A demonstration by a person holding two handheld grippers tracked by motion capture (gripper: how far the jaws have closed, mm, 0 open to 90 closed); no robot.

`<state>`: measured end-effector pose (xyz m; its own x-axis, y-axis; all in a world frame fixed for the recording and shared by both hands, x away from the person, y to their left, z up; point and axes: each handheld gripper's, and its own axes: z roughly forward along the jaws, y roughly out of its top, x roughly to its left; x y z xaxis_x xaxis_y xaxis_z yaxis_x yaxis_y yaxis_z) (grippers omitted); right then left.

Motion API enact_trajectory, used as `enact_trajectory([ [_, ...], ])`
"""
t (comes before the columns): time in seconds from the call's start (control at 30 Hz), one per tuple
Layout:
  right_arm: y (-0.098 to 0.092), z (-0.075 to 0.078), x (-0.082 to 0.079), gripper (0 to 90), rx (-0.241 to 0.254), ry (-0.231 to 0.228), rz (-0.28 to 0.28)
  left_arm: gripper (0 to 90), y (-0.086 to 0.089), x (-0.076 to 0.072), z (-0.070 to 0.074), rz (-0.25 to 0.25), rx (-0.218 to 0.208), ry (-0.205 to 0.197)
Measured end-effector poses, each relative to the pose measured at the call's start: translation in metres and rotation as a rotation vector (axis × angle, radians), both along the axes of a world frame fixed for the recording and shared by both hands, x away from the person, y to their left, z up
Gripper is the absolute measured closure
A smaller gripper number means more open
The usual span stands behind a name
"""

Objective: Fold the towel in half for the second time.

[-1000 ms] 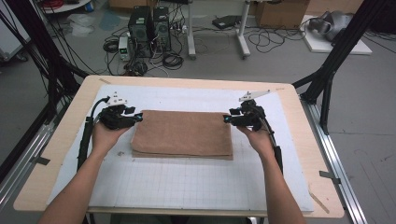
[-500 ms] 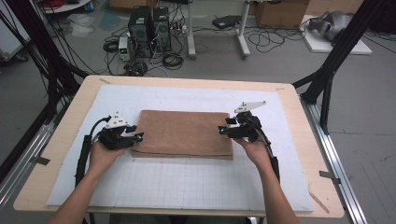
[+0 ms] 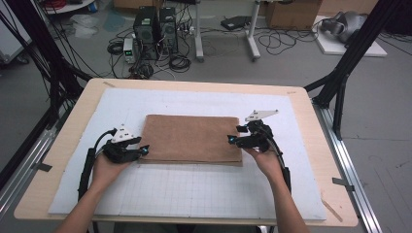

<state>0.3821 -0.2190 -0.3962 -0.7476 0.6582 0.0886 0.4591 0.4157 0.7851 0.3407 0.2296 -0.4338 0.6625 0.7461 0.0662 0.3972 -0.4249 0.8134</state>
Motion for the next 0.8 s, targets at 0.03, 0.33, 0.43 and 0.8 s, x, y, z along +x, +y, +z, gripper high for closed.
enact_trajectory([
  [0.03, 0.000, 0.000, -0.001, 40.2, 0.002, 0.000, -0.003, 50.0, 0.001, 0.000, 0.001, -0.001, -0.007, 0.000],
  [0.33, -0.003, 0.000, -0.007, 33.9, 0.023, -0.010, -0.022, 43.5, 0.007, -0.004, 0.008, 0.009, -0.089, 0.010],
  [0.43, -0.003, 0.000, -0.011, 30.8, 0.029, -0.009, -0.027, 42.2, 0.008, -0.005, 0.010, -0.001, -0.098, 0.015],
  [0.8, -0.005, 0.000, -0.019, 21.4, 0.042, -0.023, -0.042, 38.4, 0.010, -0.011, 0.015, -0.014, -0.121, 0.025],
])
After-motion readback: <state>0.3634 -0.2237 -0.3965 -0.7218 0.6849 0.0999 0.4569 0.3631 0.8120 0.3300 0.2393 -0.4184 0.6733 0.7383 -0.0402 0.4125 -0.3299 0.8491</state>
